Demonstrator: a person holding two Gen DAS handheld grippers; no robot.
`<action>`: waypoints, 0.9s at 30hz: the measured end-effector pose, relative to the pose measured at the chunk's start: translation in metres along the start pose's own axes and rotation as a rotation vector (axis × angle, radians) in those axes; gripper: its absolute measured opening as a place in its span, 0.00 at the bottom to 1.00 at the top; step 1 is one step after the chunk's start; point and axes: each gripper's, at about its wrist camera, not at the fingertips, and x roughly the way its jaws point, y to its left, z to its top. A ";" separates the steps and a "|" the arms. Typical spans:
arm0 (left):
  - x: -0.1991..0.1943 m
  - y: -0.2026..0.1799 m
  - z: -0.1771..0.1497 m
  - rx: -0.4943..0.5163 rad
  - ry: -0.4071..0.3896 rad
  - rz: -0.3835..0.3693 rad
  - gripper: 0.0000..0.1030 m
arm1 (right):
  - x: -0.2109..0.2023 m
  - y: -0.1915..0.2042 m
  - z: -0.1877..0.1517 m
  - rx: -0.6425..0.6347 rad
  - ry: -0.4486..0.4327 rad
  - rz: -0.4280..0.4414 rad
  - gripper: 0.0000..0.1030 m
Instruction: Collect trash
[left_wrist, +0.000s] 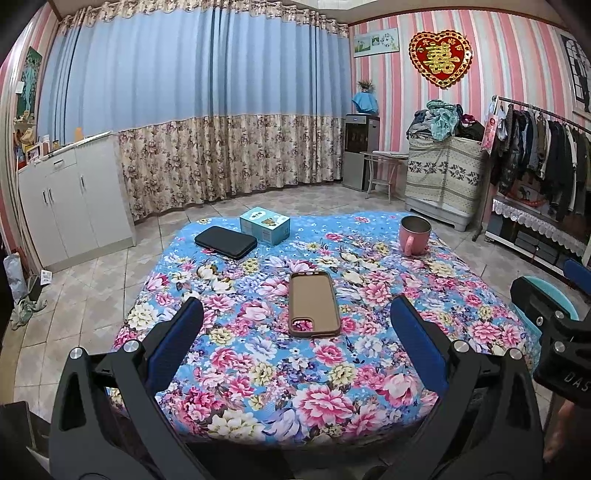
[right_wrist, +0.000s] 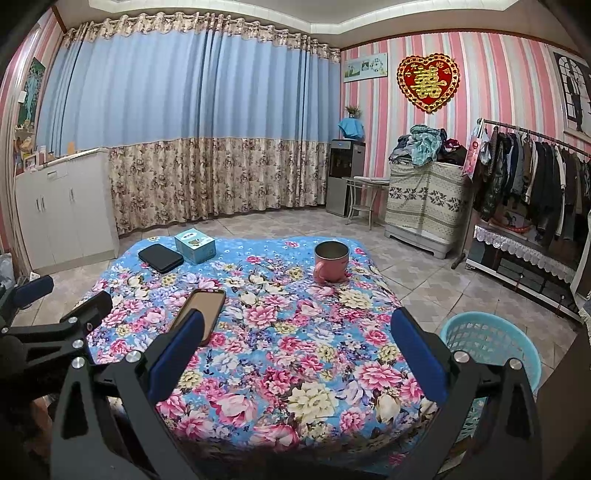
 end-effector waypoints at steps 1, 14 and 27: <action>0.000 0.000 0.000 0.000 0.000 -0.001 0.95 | 0.000 0.000 0.000 0.000 -0.001 -0.001 0.96; -0.003 0.000 0.001 0.000 -0.007 -0.002 0.95 | -0.003 0.001 0.000 -0.002 -0.003 -0.005 0.96; -0.005 -0.001 0.002 -0.001 -0.012 0.000 0.95 | -0.004 0.001 0.000 -0.004 -0.006 -0.005 0.96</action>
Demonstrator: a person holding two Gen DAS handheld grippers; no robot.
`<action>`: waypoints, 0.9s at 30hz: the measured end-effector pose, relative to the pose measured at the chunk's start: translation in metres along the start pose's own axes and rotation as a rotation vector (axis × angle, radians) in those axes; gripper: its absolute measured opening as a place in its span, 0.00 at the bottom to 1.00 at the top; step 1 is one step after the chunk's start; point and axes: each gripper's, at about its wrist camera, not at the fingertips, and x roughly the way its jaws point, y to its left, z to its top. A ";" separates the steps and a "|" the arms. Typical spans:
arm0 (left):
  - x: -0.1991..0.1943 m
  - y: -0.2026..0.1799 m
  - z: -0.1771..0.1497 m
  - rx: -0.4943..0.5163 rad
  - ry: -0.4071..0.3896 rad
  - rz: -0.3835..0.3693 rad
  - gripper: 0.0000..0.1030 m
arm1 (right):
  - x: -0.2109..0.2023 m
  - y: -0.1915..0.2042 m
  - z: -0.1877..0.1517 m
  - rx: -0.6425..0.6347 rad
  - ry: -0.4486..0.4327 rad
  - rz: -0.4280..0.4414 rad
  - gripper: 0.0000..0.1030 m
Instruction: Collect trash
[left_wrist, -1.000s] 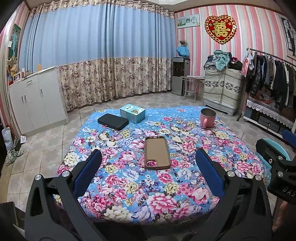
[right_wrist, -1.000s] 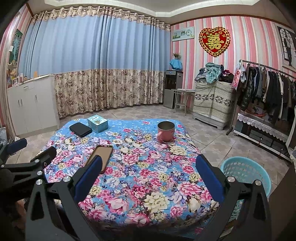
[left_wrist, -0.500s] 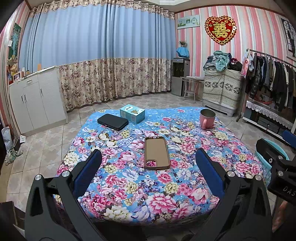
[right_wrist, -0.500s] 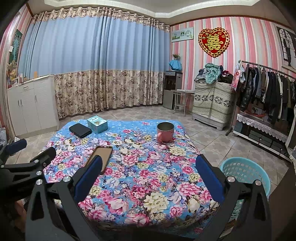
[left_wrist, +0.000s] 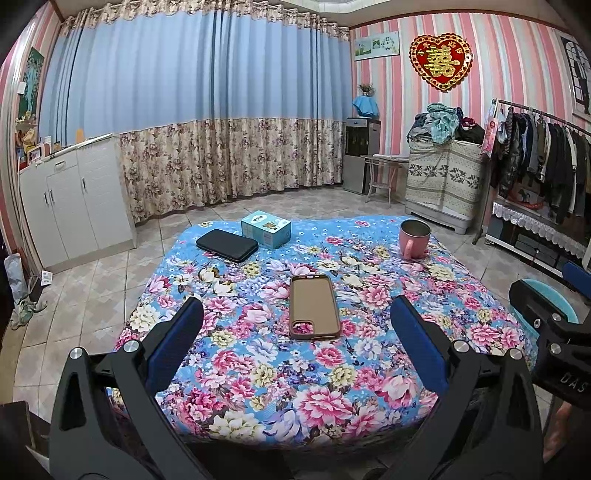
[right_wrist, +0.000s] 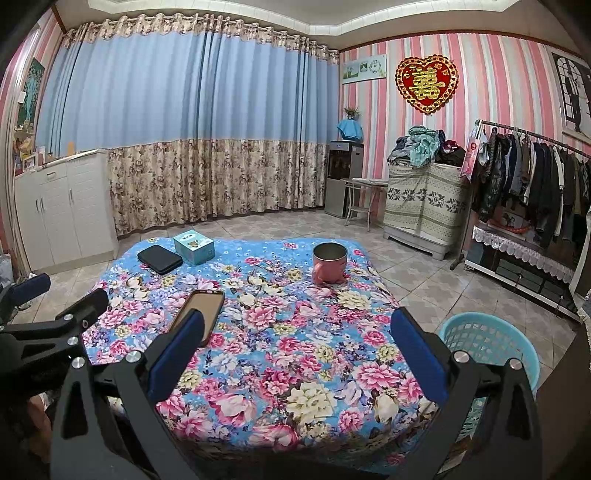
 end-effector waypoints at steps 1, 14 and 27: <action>0.000 -0.001 0.000 0.001 0.001 0.001 0.95 | 0.000 0.000 0.000 0.000 0.000 -0.001 0.96; -0.001 -0.001 0.000 0.001 0.000 0.007 0.95 | 0.000 0.000 0.000 0.002 0.008 -0.001 0.96; -0.001 -0.001 -0.001 0.000 -0.001 0.007 0.95 | 0.000 -0.001 -0.003 0.008 0.012 -0.002 0.96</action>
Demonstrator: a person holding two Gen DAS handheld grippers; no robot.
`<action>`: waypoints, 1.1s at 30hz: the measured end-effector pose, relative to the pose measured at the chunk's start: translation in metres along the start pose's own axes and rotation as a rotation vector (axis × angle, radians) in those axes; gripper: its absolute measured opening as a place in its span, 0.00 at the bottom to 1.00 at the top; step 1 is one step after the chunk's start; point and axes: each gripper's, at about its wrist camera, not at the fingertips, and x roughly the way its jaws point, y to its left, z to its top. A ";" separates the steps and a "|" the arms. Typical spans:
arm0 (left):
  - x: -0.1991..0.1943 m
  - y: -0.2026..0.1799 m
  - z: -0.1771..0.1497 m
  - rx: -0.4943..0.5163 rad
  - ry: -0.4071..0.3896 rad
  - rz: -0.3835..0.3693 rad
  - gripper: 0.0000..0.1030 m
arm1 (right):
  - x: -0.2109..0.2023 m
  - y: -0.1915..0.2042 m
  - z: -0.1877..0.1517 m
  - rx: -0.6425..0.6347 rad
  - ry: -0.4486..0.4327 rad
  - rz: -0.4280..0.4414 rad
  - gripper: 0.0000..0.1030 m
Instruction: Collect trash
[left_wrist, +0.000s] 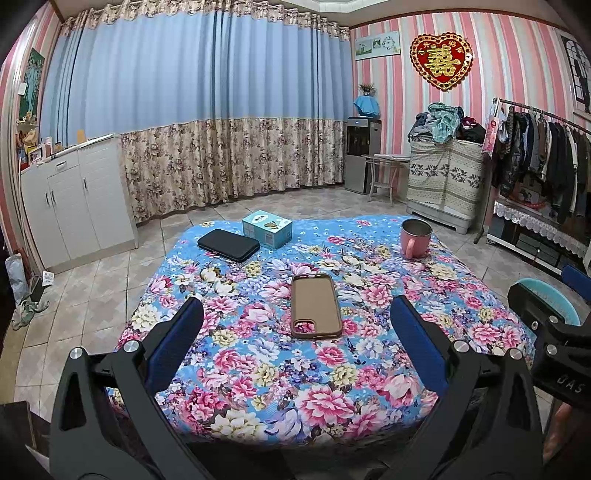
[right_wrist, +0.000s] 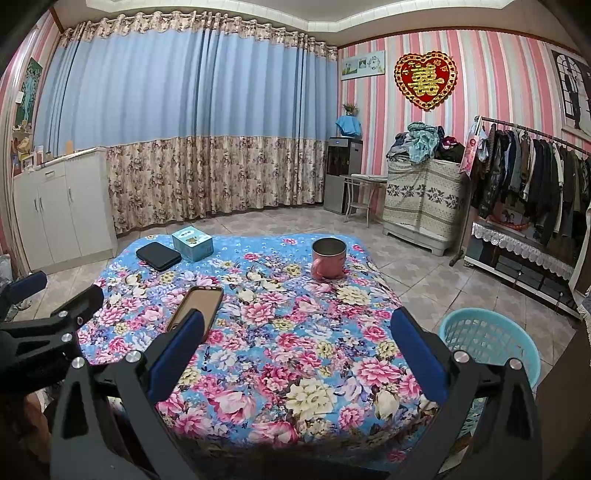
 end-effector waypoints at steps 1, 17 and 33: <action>0.000 0.000 0.000 0.000 0.000 0.000 0.95 | 0.000 -0.001 0.000 0.001 0.001 0.000 0.96; 0.000 0.000 -0.001 0.002 0.000 0.003 0.95 | 0.002 0.001 -0.001 0.004 0.002 -0.004 0.96; 0.000 0.000 0.000 0.002 0.000 0.003 0.95 | 0.002 0.002 -0.002 0.003 0.004 -0.006 0.96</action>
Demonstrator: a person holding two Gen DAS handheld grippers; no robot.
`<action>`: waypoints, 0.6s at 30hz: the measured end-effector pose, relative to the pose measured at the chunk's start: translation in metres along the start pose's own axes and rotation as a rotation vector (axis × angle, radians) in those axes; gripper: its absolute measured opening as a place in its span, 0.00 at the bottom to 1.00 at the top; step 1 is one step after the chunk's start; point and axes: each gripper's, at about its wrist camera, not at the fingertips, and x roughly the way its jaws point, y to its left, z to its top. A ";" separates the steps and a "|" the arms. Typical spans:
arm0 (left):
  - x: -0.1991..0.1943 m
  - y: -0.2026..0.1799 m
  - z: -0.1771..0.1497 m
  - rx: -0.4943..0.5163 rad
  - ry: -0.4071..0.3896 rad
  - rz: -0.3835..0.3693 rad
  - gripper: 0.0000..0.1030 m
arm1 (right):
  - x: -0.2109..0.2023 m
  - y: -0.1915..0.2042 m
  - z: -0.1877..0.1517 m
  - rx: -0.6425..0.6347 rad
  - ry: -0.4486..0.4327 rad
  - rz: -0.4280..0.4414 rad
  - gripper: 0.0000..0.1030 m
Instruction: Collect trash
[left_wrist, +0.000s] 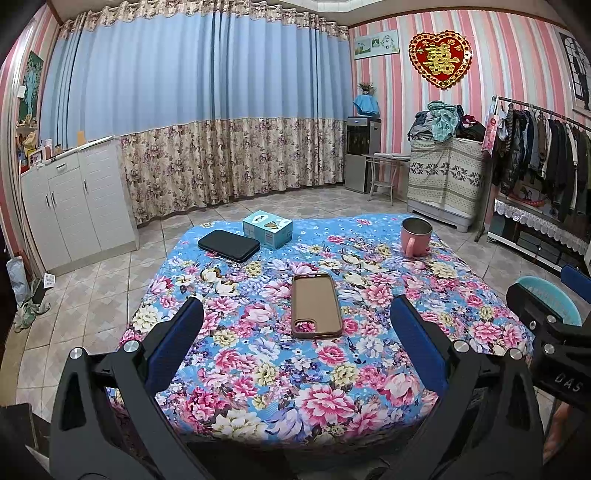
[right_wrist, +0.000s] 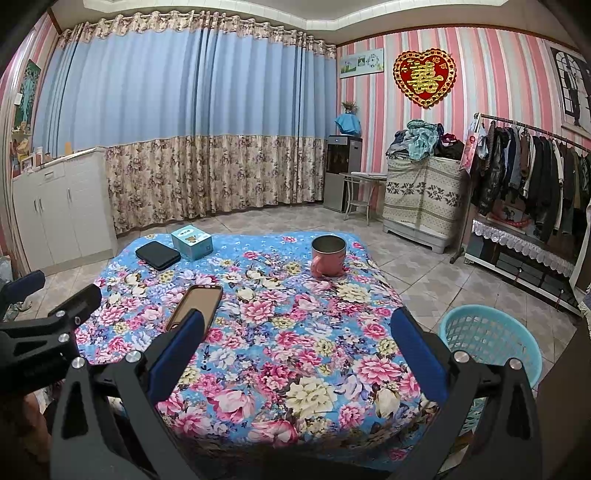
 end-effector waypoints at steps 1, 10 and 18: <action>0.000 0.000 0.000 -0.001 0.000 0.000 0.95 | 0.001 0.001 -0.001 0.001 0.000 0.000 0.96; 0.000 0.000 0.000 0.000 0.001 0.000 0.95 | 0.001 0.002 -0.002 0.001 0.002 0.001 0.96; 0.000 0.000 -0.001 0.002 0.000 0.002 0.95 | 0.001 0.003 -0.002 0.000 0.003 -0.001 0.96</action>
